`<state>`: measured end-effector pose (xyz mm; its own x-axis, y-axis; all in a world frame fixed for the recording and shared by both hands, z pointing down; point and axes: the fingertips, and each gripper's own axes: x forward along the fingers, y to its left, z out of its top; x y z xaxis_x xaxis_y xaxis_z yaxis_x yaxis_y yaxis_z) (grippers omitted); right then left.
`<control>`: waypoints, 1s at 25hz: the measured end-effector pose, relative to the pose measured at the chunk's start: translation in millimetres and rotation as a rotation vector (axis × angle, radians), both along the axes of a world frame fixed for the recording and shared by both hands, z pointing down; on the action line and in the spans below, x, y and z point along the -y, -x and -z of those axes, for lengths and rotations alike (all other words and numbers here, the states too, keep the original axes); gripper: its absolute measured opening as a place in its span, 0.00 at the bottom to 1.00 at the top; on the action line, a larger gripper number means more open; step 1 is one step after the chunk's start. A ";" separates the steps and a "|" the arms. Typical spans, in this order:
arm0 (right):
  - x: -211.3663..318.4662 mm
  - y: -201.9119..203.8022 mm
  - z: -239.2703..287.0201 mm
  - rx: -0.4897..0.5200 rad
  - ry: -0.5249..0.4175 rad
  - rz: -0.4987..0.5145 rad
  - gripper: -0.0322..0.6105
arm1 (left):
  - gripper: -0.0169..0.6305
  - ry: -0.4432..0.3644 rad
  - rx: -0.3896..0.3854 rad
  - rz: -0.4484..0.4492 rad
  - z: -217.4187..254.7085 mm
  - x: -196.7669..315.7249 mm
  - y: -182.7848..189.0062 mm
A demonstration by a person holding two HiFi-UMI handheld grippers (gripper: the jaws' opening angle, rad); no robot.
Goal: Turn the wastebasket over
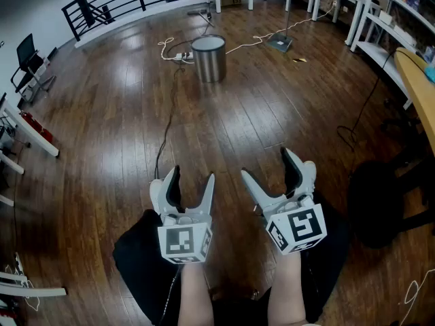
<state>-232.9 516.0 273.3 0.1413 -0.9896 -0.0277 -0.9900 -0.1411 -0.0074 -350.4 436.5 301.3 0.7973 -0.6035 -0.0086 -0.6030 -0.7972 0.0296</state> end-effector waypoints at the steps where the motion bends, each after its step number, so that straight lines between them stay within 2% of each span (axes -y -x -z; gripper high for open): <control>1: 13.6 -7.1 -3.4 -0.003 0.003 0.007 0.65 | 0.55 -0.001 -0.007 -0.001 -5.2 13.0 -9.7; 7: 69.6 -30.3 -23.5 -0.015 0.044 0.062 0.65 | 0.55 -0.007 -0.024 0.000 -12.9 60.3 -52.5; 12: 119.5 -45.1 -7.0 -0.074 0.032 0.121 0.65 | 0.55 -0.032 -0.045 0.038 3.5 105.5 -75.0; 19: 192.7 -100.7 -0.2 -0.102 0.024 0.170 0.65 | 0.55 -0.040 -0.046 0.082 10.3 176.5 -115.8; 25: 249.7 -149.0 -7.8 -0.053 0.034 0.171 0.65 | 0.55 -0.030 -0.011 0.094 1.7 234.9 -154.2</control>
<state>-83.9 266.3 281.1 -0.0303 -0.9995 0.0031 -0.9984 0.0304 0.0475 -196.2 201.6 299.6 0.7367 -0.6752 -0.0361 -0.6753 -0.7375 0.0135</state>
